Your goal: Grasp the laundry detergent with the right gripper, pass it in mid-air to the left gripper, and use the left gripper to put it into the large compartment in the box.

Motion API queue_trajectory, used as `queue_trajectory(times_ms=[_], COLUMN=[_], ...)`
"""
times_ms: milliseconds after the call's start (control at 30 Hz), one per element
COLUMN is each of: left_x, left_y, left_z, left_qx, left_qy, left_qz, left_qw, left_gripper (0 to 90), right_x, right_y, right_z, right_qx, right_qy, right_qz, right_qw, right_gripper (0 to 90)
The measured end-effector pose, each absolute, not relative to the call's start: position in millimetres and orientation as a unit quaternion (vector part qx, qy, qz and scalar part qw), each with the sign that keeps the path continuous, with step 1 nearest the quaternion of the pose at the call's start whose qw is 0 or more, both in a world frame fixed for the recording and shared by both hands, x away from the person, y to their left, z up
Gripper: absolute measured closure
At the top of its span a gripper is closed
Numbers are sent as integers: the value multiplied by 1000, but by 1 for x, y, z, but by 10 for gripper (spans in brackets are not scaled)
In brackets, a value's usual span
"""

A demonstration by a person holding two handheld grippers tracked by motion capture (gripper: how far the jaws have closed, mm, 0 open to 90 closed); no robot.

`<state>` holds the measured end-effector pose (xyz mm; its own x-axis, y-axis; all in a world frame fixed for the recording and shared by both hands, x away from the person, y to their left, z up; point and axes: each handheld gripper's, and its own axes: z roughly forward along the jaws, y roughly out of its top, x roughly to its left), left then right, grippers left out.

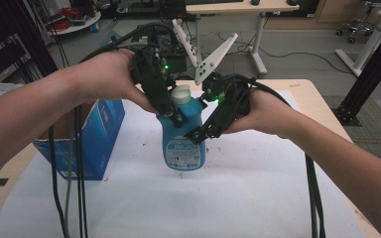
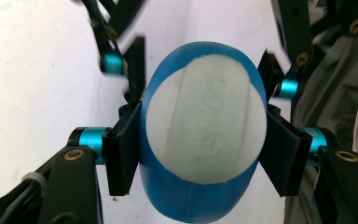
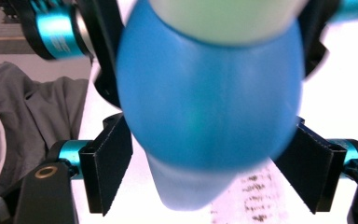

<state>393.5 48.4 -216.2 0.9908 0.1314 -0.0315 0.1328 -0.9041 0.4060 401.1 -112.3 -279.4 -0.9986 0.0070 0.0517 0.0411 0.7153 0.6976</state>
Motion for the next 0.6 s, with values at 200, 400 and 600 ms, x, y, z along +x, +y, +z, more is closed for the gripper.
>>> queue_trajectory(times_ms=[200,400,600], left_x=[393,393,395], left_y=[52,56,63], left_z=[-213,-213,-210], left_qx=[975,976,974], left_qy=[81,86,96], left_qz=[0,1,-1], left_qw=[207,202,207], left_gripper=[370,370,370], right_x=[406,410,417], right_y=[-124,-135,-151], right_z=[-278,-284,-294], right_qx=[-42,-59,-79], right_qy=[-929,-942,-953], right_qz=[-368,-331,-293], right_qw=[18,11,-1], right_gripper=[133,133,133])
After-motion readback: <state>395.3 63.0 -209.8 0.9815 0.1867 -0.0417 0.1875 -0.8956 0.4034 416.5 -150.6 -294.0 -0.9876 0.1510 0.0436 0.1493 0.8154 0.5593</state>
